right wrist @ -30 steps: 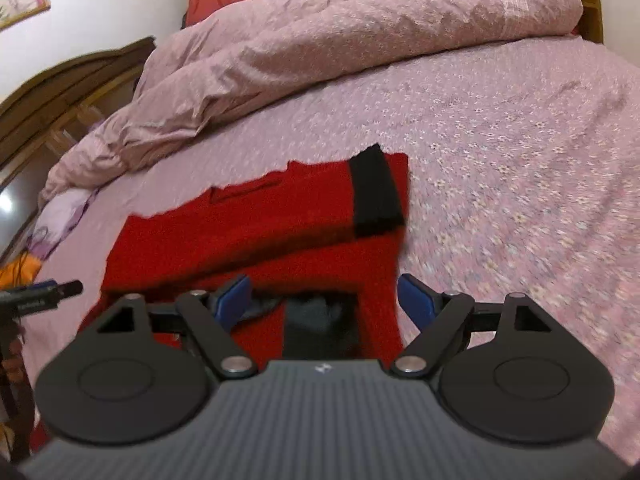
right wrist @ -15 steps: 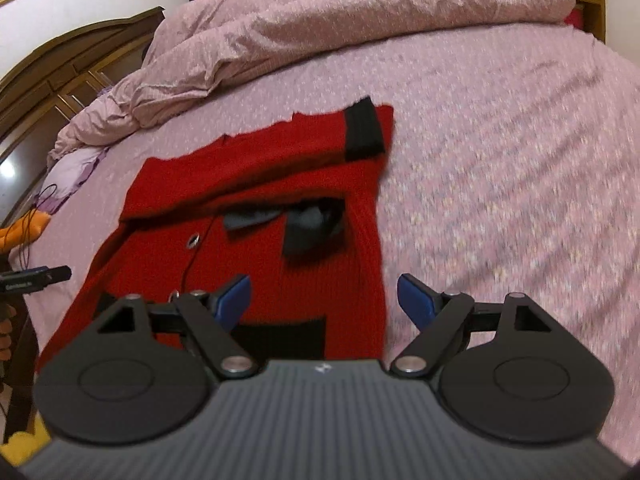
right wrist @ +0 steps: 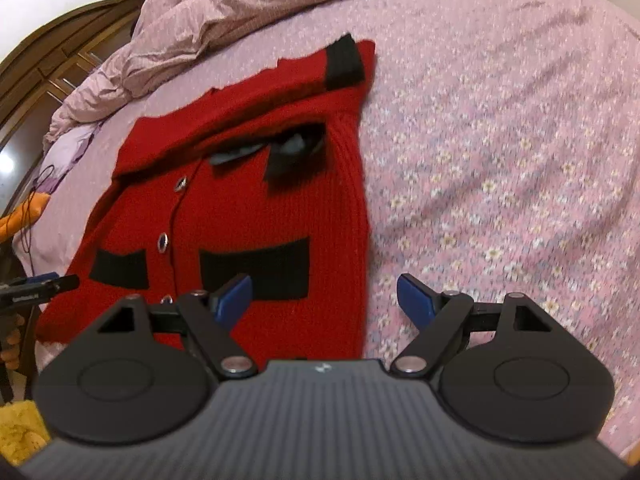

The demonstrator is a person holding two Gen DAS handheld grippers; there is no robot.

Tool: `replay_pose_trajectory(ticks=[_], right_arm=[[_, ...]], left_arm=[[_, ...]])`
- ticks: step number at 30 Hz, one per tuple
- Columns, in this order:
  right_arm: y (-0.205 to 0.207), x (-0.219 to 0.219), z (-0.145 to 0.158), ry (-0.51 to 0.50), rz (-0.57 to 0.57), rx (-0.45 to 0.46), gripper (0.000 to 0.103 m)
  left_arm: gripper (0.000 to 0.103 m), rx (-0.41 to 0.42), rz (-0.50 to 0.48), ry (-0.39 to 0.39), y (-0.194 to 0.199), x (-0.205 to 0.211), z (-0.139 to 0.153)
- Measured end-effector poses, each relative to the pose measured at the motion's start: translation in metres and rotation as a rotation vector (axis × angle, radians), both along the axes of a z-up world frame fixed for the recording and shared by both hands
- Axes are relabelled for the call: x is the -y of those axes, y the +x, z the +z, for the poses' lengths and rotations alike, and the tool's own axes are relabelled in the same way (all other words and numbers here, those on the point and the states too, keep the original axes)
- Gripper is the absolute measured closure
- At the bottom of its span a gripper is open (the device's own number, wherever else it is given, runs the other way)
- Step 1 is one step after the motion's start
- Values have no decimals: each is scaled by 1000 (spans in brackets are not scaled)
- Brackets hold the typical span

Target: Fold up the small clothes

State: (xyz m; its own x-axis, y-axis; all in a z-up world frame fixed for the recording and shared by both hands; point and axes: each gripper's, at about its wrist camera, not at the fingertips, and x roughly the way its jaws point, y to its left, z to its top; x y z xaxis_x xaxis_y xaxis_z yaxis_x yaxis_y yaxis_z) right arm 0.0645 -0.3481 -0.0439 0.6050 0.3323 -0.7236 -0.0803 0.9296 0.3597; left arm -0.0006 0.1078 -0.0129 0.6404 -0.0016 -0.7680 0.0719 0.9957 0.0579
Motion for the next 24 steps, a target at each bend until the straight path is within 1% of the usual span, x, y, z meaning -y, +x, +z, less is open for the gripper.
replay_pose_trajectory(ticks=[2,4,8,11,13,17,21,24], right_arm=[[-1,0,-3,8,1,-8,22],[-3,-1,-6,11,2,-10,22],[-3,-3,-12,3,16,-20,23],[0,-6,-16,7,36,-27,25],[2,-9,-19,17,56,-39,26],[1,-19,-21,-6,124,-36,29],[-3,-22,-24,-27,170,-27,32],[-2,-21,-25,-18,187,-28,36]], left_arm=[[22,-1,-10,16,0,1,-6],[22,18,-33,52,-2,4,-10],[22,28,-79,121,-1,12,-18],[22,37,-93,153,1,15,-23],[22,41,-98,159,3,16,-24],[22,42,-119,143,5,12,-24],[23,39,-179,128,9,10,-25],[24,19,-212,98,16,9,-26]])
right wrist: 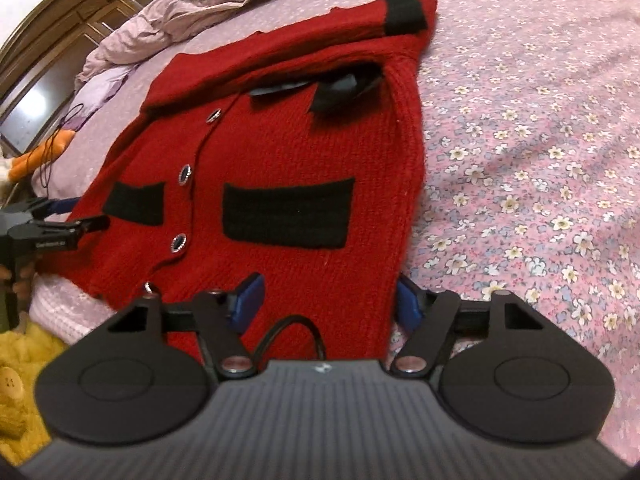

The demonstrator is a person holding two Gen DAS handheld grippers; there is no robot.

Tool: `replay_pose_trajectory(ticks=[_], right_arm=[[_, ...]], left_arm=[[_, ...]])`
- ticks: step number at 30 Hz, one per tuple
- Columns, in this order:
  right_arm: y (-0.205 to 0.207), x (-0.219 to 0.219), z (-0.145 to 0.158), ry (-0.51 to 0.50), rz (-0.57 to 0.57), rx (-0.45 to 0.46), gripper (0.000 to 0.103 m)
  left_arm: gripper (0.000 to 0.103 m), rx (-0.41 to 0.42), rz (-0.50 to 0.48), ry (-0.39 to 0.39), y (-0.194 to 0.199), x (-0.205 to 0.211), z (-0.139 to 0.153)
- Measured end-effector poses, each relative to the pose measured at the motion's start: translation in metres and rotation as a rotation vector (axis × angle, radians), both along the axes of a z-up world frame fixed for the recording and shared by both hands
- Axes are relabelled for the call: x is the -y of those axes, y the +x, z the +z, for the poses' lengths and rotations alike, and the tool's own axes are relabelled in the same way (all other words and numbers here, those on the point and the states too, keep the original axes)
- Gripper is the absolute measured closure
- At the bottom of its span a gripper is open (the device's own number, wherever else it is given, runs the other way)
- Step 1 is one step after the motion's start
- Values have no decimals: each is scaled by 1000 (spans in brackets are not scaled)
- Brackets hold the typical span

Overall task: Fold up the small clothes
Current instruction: 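Close the left gripper on the cardigan edge while the right gripper grasps the sleeve, then lift the held cardigan side with both grippers and fold it over the body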

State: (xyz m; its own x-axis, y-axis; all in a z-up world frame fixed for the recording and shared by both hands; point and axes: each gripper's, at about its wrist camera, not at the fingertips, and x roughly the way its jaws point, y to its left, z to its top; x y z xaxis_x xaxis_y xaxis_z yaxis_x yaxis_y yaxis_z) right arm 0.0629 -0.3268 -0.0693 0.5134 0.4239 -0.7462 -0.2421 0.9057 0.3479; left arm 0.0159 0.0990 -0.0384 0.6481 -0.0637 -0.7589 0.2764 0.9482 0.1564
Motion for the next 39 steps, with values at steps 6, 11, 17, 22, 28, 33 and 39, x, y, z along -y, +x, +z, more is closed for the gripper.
replay_pose_trajectory(ticks=[6,11,17,22,28,33,39], right_arm=[[5,3,-6,49,11,-25,63],[7,9,-8,97,1,-37,72],[-1,9,2,117,8,64,84],[1,9,7,110,-2,94,89],[2,16,11,203,-23,136,90],[6,14,26,253,8,196,91],[15,5,29,257,25,210,91]], left_arm=[[30,-41,-25,-86,1,0,-1],[40,-40,-32,-58,0,6,-3],[71,-53,19,-50,7,-1,2],[69,-64,-54,46,5,10,-3],[80,-92,-42,-40,16,5,7],[78,-155,-17,-56,22,1,3],[79,-165,13,-121,22,-4,6]])
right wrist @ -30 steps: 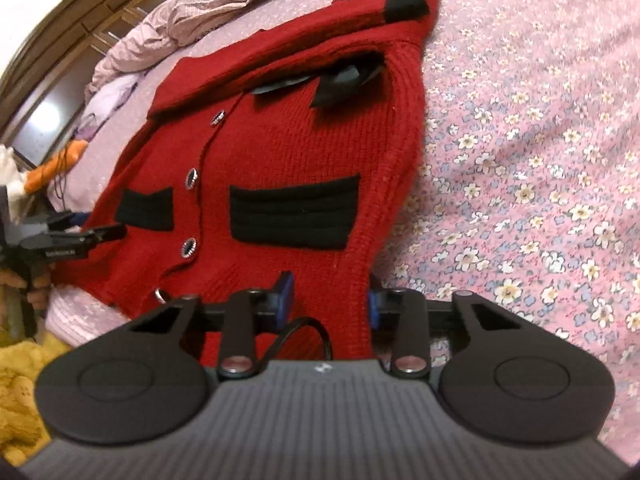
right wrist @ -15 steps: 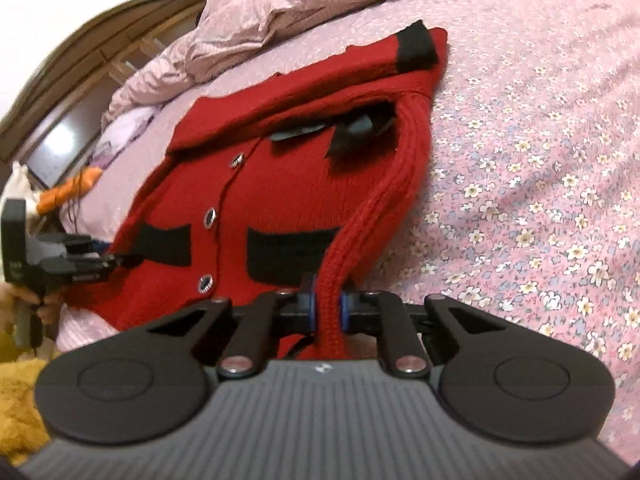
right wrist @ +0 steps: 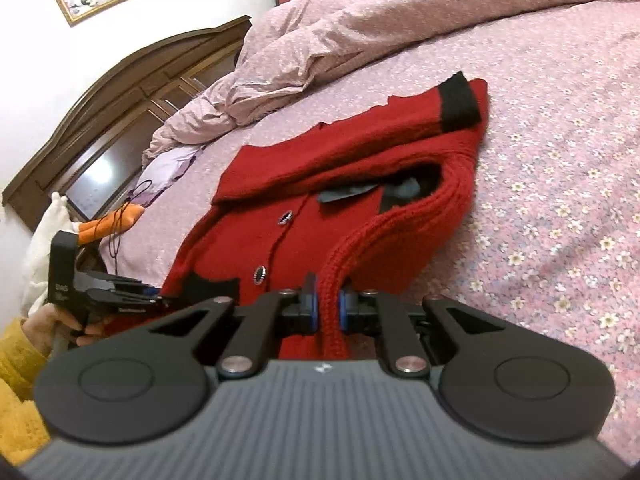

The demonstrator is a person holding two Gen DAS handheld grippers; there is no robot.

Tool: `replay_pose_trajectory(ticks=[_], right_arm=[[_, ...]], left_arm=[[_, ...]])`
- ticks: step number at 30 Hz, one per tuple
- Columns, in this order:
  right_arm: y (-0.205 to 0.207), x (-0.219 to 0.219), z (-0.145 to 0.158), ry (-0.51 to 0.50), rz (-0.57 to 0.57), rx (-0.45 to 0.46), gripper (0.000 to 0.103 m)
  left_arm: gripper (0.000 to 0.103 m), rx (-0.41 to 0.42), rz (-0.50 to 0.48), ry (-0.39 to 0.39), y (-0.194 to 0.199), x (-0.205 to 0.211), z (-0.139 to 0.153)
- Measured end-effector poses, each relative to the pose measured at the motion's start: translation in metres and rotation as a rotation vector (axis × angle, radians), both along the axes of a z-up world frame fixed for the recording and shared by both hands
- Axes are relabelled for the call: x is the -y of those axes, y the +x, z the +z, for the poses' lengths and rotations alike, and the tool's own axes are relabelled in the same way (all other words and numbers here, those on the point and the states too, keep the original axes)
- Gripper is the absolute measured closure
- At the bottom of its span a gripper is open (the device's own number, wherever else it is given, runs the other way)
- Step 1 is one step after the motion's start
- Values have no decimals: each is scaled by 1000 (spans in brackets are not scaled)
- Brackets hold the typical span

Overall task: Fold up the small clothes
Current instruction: 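Lift the held cardigan side with both grippers and fold it over the body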

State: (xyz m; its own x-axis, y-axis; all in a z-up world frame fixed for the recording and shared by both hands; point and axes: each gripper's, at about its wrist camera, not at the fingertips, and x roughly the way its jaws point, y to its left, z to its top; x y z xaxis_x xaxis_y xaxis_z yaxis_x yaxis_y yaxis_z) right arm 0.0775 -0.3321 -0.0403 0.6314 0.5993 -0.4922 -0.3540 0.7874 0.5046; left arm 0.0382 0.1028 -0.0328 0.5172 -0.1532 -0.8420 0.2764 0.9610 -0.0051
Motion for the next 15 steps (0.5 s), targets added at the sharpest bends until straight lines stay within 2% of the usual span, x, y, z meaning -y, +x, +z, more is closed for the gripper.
replay_pose_trajectory(ticks=[3,4,6,9,15], right_arm=[[0,-1,3,4,-2,7,91],[0,0,3,8,-3,11,91],[0,0,5,14,-5,18,91],[0,1,5,19,-8,23,91],[-1,1,4,34,-18,23,91]], left_arm=[[80,-13,-14,-149,0,-10,13],[79,-13,-25,-160,-1,-10,15],[78,-27,-73,-122,-5,-5,16],[78,-47,-84,-6,-10,7,3],[76,-54,-51,-13,-12,11,1]])
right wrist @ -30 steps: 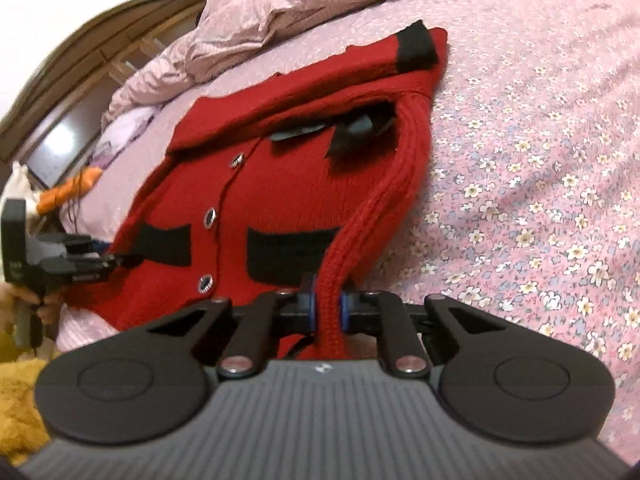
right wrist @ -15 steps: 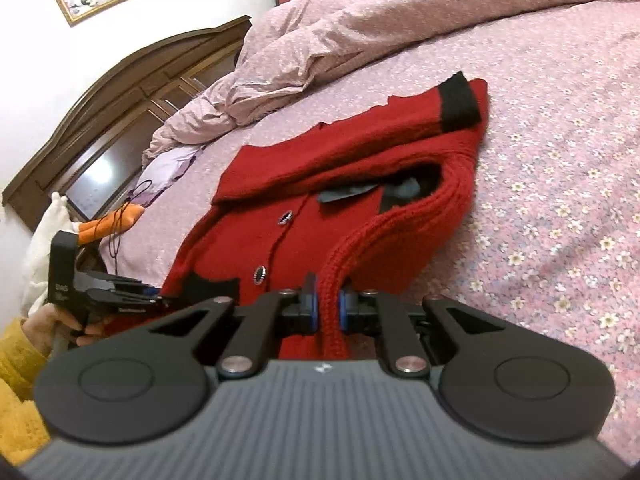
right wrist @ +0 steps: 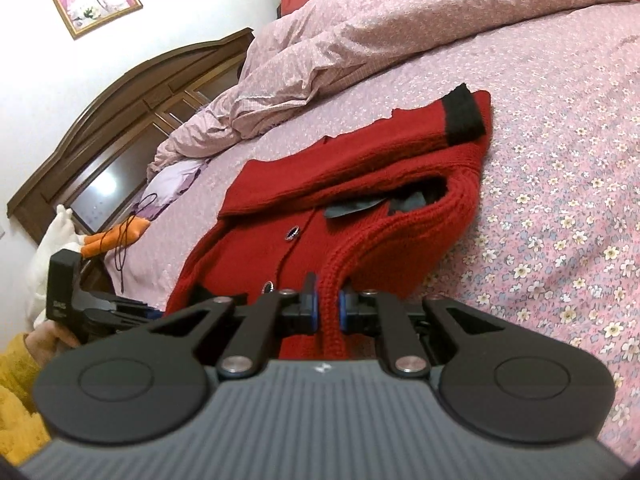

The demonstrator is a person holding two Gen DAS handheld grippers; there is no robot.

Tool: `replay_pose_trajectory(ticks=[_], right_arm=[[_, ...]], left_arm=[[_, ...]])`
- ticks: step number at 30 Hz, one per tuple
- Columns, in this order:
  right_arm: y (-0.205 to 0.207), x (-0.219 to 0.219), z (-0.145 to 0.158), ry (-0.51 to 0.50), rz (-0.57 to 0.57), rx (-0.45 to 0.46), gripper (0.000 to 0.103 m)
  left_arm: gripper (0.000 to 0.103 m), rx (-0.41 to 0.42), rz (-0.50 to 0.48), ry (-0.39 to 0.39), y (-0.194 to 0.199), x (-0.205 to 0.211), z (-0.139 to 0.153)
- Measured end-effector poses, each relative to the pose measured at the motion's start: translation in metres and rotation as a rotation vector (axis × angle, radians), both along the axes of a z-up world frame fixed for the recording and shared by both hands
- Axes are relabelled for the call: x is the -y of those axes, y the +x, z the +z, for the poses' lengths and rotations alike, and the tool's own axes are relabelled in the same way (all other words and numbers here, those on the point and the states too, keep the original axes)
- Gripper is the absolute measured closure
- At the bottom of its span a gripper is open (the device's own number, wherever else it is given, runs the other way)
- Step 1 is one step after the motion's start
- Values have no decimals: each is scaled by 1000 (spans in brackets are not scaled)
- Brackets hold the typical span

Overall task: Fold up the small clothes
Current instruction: 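Lift the held cardigan side with both grippers and fold it over the body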

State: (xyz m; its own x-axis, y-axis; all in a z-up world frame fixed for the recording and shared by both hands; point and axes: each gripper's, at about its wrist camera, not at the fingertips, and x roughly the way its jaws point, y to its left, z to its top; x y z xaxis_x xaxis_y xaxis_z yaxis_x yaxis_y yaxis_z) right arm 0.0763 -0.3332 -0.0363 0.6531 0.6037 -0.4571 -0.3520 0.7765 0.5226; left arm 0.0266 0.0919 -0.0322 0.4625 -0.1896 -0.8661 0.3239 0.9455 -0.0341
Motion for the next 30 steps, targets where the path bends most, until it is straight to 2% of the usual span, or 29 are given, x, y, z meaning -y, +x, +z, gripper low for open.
replay_pose_trajectory(ticks=[7,10,11,13,14,16,19,26,30], right_arm=[[-3,2,1,5,-8,-1,91],[-5,4,-1,14,-14,-4,91],[-5,5,-1,20,-17,-5,91],[-4,6,0,26,-18,-1,91],[-4,6,1,27,-17,3,91],[-3,7,3,30,-14,11,91],[2,10,9,50,-15,28,91],[24,15,22,106,-33,66,91],[39,18,29,114,-46,89,91]], left_arm=[[70,-54,-58,118,8,18,0],[70,-68,-51,126,14,26,-1],[70,-74,-45,101,17,26,0],[77,-86,-27,21,25,18,3],[82,-95,-15,-38,28,12,7],[85,-116,8,-196,34,-4,18],[87,-129,47,-387,41,-24,34],[90,-79,127,-595,61,-47,63],[90,-23,183,-675,82,-55,73]])
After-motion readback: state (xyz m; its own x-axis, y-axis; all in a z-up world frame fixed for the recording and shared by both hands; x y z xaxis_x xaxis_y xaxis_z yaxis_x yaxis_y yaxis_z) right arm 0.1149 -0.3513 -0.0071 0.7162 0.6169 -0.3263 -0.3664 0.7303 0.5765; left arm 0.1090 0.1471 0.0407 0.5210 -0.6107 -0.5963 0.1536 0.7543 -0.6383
